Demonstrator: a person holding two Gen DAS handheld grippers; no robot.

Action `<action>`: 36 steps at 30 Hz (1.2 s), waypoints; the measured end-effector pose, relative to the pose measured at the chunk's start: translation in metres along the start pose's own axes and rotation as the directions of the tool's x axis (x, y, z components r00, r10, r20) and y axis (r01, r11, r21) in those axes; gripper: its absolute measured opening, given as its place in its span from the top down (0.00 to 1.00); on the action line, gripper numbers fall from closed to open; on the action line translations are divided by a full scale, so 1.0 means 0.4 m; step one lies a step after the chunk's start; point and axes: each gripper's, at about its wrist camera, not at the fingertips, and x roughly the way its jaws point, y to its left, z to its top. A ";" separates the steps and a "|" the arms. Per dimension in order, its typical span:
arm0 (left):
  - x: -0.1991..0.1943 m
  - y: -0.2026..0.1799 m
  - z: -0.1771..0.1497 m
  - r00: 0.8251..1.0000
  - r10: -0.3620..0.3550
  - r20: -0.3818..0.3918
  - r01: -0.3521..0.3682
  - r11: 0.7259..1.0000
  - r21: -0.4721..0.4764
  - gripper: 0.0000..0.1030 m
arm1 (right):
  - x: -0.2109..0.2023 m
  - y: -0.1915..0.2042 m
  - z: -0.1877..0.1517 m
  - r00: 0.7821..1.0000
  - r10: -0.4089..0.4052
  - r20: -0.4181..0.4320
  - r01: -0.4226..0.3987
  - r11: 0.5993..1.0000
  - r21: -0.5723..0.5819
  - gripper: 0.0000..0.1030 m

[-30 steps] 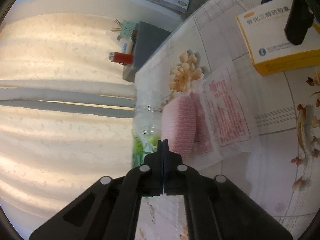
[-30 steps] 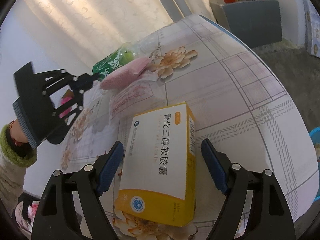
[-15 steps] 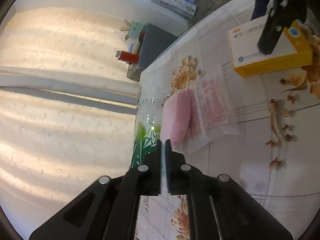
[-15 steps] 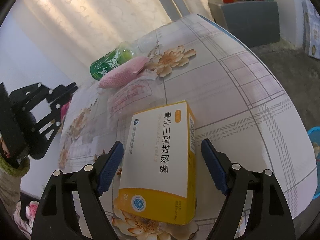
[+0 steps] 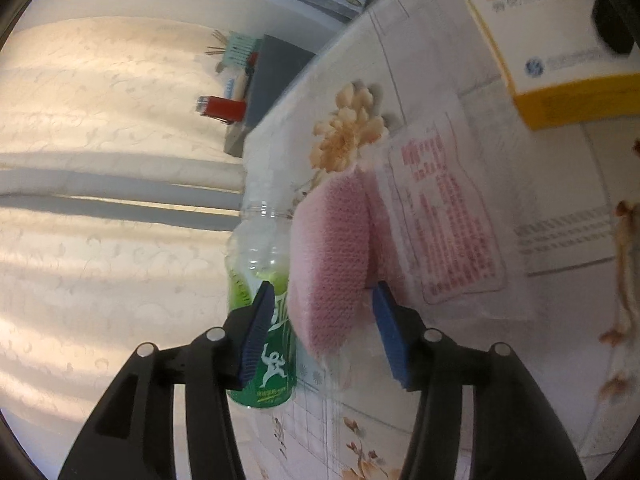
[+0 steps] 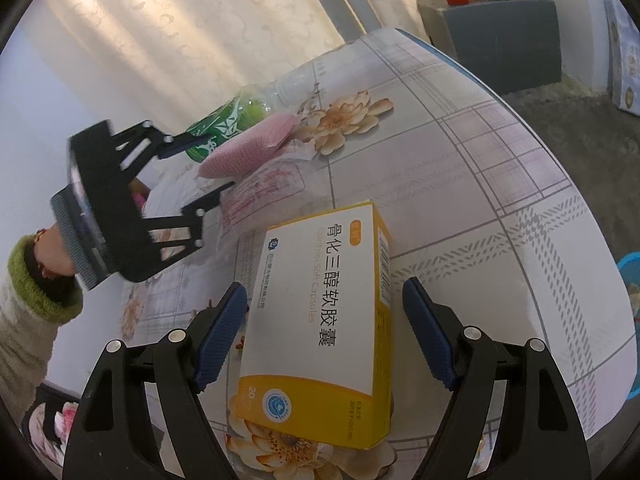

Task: Collect trash
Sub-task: 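Grasp the pink mesh sponge with the left tool while the right tool holds the box, then lift the pink sponge with the left tool while the right tool holds the box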

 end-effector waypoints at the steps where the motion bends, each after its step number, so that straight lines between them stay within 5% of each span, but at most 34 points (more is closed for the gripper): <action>1: 0.009 -0.004 0.003 1.000 0.002 -0.007 -0.002 1.000 0.011 0.51 | -0.001 -0.001 0.000 1.000 0.003 0.002 -0.003 1.000 0.002 0.27; 4: 0.020 -0.014 0.007 1.000 0.016 -0.012 -0.016 0.999 0.031 0.53 | -0.002 -0.003 -0.002 1.000 0.011 0.006 -0.011 1.000 0.009 0.27; 6: 0.019 -0.018 0.011 1.000 0.015 -0.012 -0.014 0.999 0.048 0.69 | -0.003 -0.004 -0.005 1.000 0.016 0.010 -0.016 1.000 0.011 0.27; 9: 0.009 -0.028 0.004 1.000 0.024 -0.017 -0.023 0.998 0.056 0.72 | -0.006 -0.003 -0.007 1.000 0.019 0.013 -0.019 1.000 0.006 0.27; 23: -0.176 -0.011 -0.059 0.996 0.084 0.002 -0.084 0.996 -0.021 0.75 | -0.008 0.008 -0.014 1.000 -0.001 0.015 0.001 1.000 -0.007 0.27; 30: -0.317 -0.060 -0.153 0.991 0.011 -0.134 -0.033 0.986 -0.164 0.74 | -0.003 0.022 -0.016 0.999 -0.029 0.020 0.030 0.999 -0.015 0.27; 33: -0.346 -0.074 -0.202 0.977 -0.120 -0.176 0.052 0.936 -0.348 0.71 | -0.001 0.025 -0.018 0.999 -0.042 0.022 0.042 0.999 -0.022 0.27; 36: -0.357 -0.077 -0.252 0.953 -0.247 -0.173 0.110 0.820 -0.562 0.68 | 0.001 0.029 -0.020 0.998 -0.056 0.017 0.057 0.998 -0.035 0.27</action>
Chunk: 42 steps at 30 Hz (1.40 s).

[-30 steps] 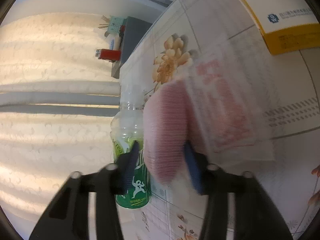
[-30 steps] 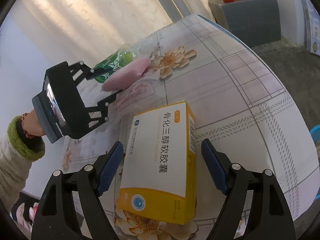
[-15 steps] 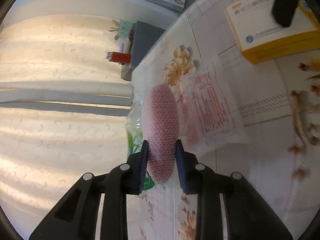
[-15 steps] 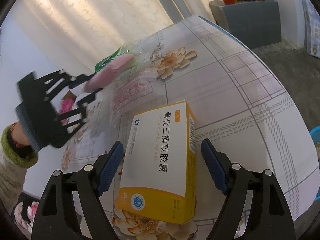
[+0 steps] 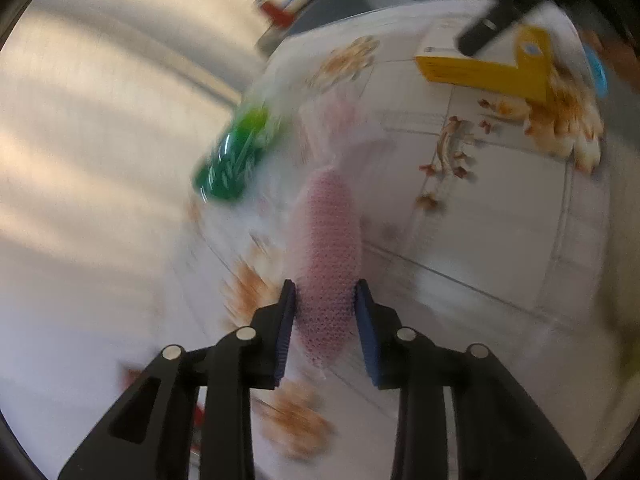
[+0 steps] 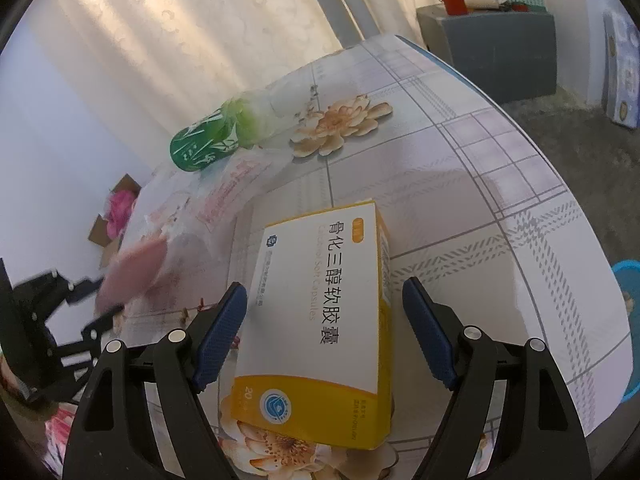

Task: Collect trash
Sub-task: 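Lift the pink sponge with the left tool while the right tool holds the box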

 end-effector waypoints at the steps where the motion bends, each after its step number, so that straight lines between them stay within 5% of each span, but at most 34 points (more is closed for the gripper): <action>1: -0.003 0.008 -0.010 1.000 -0.016 -0.002 0.016 0.998 -0.056 0.67 | 0.001 0.002 0.001 1.000 -0.006 -0.004 0.006 1.000 -0.005 0.27; 4: -0.009 0.036 -0.029 0.993 -0.116 0.002 0.114 0.974 -0.195 0.50 | 0.008 0.007 0.002 1.000 -0.019 -0.017 0.019 1.000 -0.017 0.27; 8: -0.025 0.101 -0.037 0.947 -0.310 0.083 0.318 0.871 -0.374 0.34 | 0.019 0.007 0.012 0.999 -0.023 -0.024 0.023 1.000 -0.013 0.27; 12: -0.061 0.158 -0.045 0.906 -0.358 0.228 0.423 0.800 -0.425 0.22 | 0.018 0.003 0.015 1.000 -0.020 -0.023 0.020 1.000 -0.005 0.27; 19: 0.013 0.180 0.000 0.885 -0.375 0.277 0.454 0.830 -0.325 0.12 | 0.023 0.004 0.019 0.998 -0.037 -0.041 0.037 0.999 -0.004 0.27; 23: 0.067 0.175 0.026 0.905 -0.352 0.238 0.414 0.858 -0.304 0.12 | 0.024 0.007 0.017 0.998 -0.050 -0.050 0.050 0.999 -0.006 0.27; 27: 0.109 0.173 0.030 0.897 -0.376 0.231 0.435 0.840 -0.324 0.12 | 0.025 0.007 0.017 0.997 -0.061 -0.054 0.061 0.998 -0.002 0.27; 37: 0.114 0.199 -0.044 0.848 -0.463 0.258 0.528 0.693 -0.491 0.12 | 0.030 0.010 0.024 0.994 -0.077 -0.072 0.078 0.997 0.002 0.27; 42: 0.079 0.192 -0.084 0.795 -0.534 0.287 0.596 0.604 -0.529 0.12 | 0.032 0.012 0.023 0.995 -0.077 -0.067 0.078 0.997 0.002 0.25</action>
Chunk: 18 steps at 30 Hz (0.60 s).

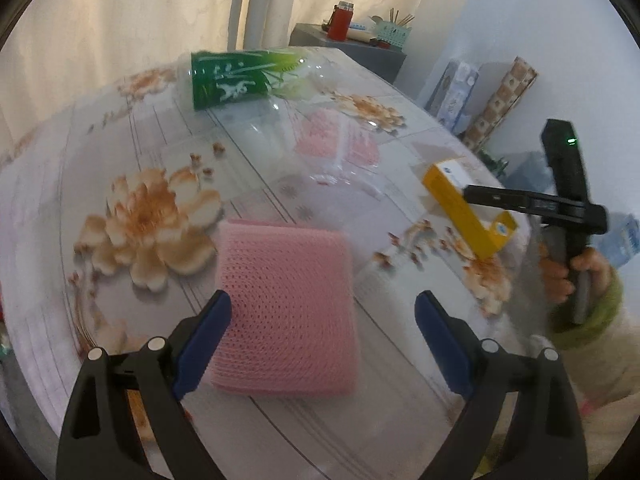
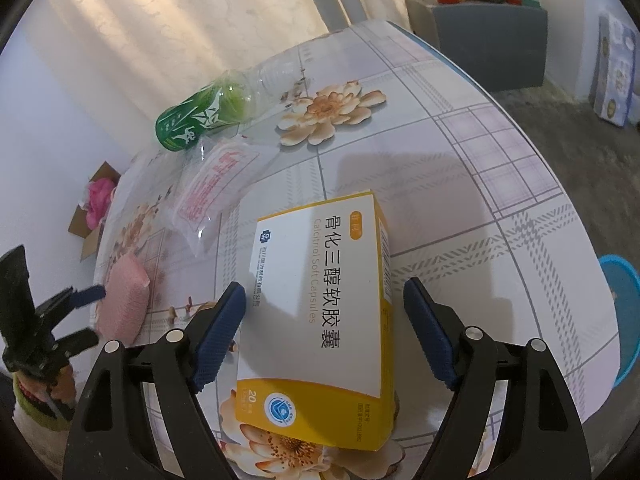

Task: Collect trash
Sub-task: 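Lift the pink sponge with the left tool while the right tool holds the box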

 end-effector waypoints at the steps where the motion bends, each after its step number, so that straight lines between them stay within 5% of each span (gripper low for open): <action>1: -0.007 0.000 -0.008 1.000 -0.022 -0.004 0.022 1.000 -0.021 0.12 | 0.000 0.001 -0.002 1.000 -0.002 0.002 0.002 1.000 -0.003 0.24; 5: -0.028 0.009 -0.020 0.998 -0.053 0.018 0.055 0.994 -0.099 0.12 | -0.001 0.004 -0.006 1.000 -0.009 0.003 0.009 1.000 -0.012 0.23; 11: -0.018 0.015 -0.016 0.985 0.169 0.033 -0.163 0.976 -0.143 0.12 | 0.001 0.007 0.002 1.000 0.004 -0.027 -0.005 0.999 -0.041 0.19; 14: 0.013 -0.002 -0.015 0.988 0.154 0.006 -0.152 0.980 -0.132 0.12 | 0.004 0.006 0.010 0.999 0.011 -0.047 -0.012 0.999 -0.034 0.19; 18: 0.045 -0.019 -0.012 0.970 0.244 -0.010 -0.244 0.967 -0.077 0.12 | -0.002 0.012 0.017 0.998 0.025 -0.057 -0.026 0.999 -0.022 0.19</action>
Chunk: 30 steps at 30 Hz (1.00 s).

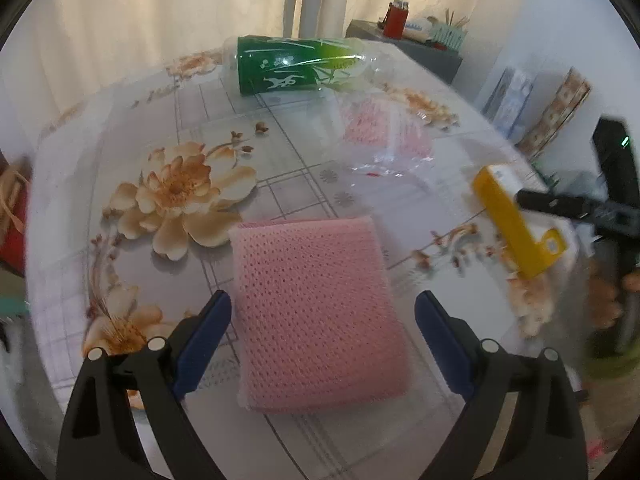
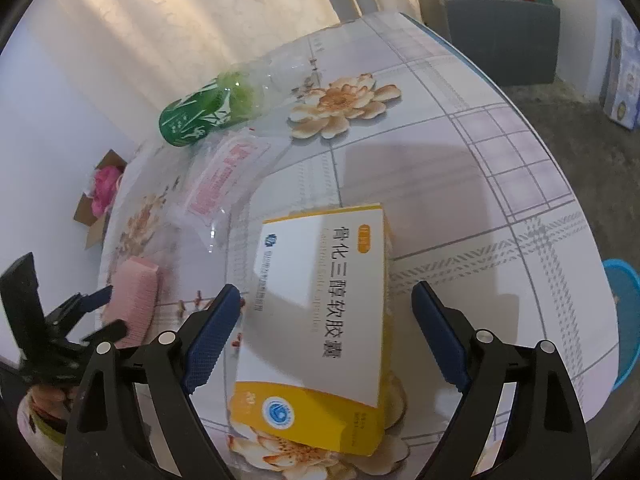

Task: Collect trash
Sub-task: 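Lift the pink sponge with the left tool while the right tool holds the box, then hold the sponge in the left tool and the box in the right tool above the table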

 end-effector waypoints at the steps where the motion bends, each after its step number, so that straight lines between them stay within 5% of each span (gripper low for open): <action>1: 0.008 -0.003 0.000 0.999 0.032 0.000 -0.032 0.999 0.009 0.12 | 0.001 0.007 0.002 1.000 -0.007 -0.001 0.007 1.000 -0.007 0.19; 11: 0.034 0.007 -0.019 0.992 0.124 0.023 -0.124 0.992 0.001 0.21 | 0.043 0.082 -0.017 0.980 -0.200 -0.024 0.194 0.970 -0.149 0.19; 13: 0.030 0.006 -0.025 0.991 0.134 0.030 -0.134 0.991 -0.009 0.21 | 0.042 0.085 -0.024 0.975 -0.219 -0.022 0.214 0.966 -0.146 0.30; 30: -0.002 -0.012 -0.083 0.975 0.212 0.062 -0.209 0.977 -0.049 0.22 | 0.031 0.143 -0.086 0.969 -0.234 -0.076 0.214 0.954 -0.208 0.27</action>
